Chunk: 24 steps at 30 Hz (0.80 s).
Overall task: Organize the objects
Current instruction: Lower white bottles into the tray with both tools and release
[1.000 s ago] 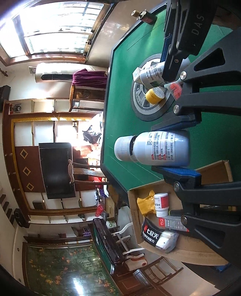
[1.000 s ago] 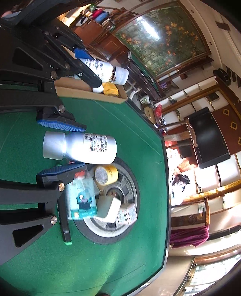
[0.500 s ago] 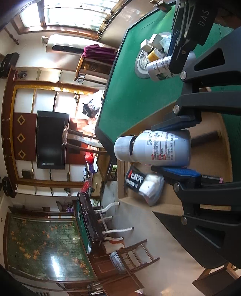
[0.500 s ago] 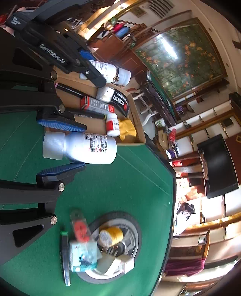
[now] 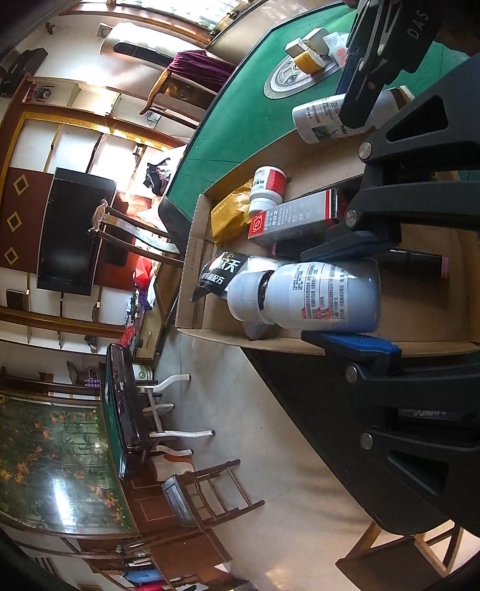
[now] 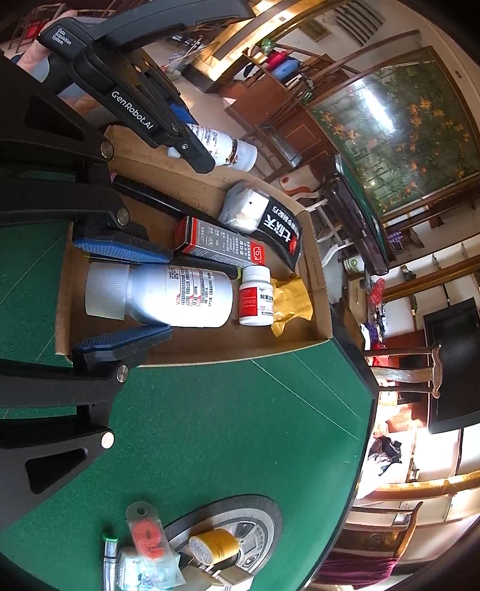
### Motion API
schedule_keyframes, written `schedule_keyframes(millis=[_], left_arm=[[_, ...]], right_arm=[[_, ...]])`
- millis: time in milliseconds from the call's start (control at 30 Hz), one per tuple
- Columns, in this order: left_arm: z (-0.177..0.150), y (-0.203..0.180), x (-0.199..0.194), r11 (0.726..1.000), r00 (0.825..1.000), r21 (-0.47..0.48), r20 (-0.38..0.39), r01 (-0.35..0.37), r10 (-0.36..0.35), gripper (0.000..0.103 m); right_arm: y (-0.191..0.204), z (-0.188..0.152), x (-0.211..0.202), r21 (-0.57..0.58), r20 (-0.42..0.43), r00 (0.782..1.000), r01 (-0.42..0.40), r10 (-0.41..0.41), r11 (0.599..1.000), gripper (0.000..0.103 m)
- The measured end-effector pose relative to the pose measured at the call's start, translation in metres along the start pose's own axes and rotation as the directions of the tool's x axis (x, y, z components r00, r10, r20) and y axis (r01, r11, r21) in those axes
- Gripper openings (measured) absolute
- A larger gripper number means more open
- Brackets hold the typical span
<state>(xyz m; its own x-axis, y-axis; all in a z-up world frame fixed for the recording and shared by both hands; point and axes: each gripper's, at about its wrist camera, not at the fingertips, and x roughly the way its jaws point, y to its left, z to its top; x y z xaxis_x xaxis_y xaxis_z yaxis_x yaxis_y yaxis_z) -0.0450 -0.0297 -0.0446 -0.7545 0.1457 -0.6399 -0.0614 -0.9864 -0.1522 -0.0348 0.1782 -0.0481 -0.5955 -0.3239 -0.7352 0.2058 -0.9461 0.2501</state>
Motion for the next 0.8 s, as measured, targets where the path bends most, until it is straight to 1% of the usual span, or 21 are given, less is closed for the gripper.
schedule_keyframes(millis=[233, 400, 467, 667, 800], left_arm=[[0.000, 0.004, 0.013, 1.000, 0.998, -0.013, -0.049, 0.028, -0.029, 0.033], [0.000, 0.003, 0.017, 0.999, 0.997, -0.009, -0.067, 0.050, -0.050, 0.033], [0.000, 0.003, 0.022, 0.998, 0.994, -0.012, -0.094, 0.057, -0.058, 0.033], [-0.001, -0.001, 0.023, 0.999, 0.994, -0.002, -0.097, 0.050, -0.050, 0.033], [-0.001, -0.002, 0.024, 0.998, 0.992, 0.002, -0.110, 0.065, -0.064, 0.033]], right_arm=[[-0.003, 0.003, 0.020, -0.005, -0.040, 0.999, 0.026, -0.026, 1.000, 0.038], [-0.002, 0.001, 0.026, -0.004, -0.053, 0.998, 0.031, -0.031, 1.000, 0.038], [-0.001, 0.000, 0.028, -0.003, -0.055, 0.998, 0.031, -0.031, 1.000, 0.038], [0.004, -0.003, 0.031, -0.011, -0.061, 0.998, 0.035, -0.036, 0.999, 0.038], [0.006, -0.002, 0.033, -0.020, -0.056, 0.997, 0.052, -0.053, 0.998, 0.038]])
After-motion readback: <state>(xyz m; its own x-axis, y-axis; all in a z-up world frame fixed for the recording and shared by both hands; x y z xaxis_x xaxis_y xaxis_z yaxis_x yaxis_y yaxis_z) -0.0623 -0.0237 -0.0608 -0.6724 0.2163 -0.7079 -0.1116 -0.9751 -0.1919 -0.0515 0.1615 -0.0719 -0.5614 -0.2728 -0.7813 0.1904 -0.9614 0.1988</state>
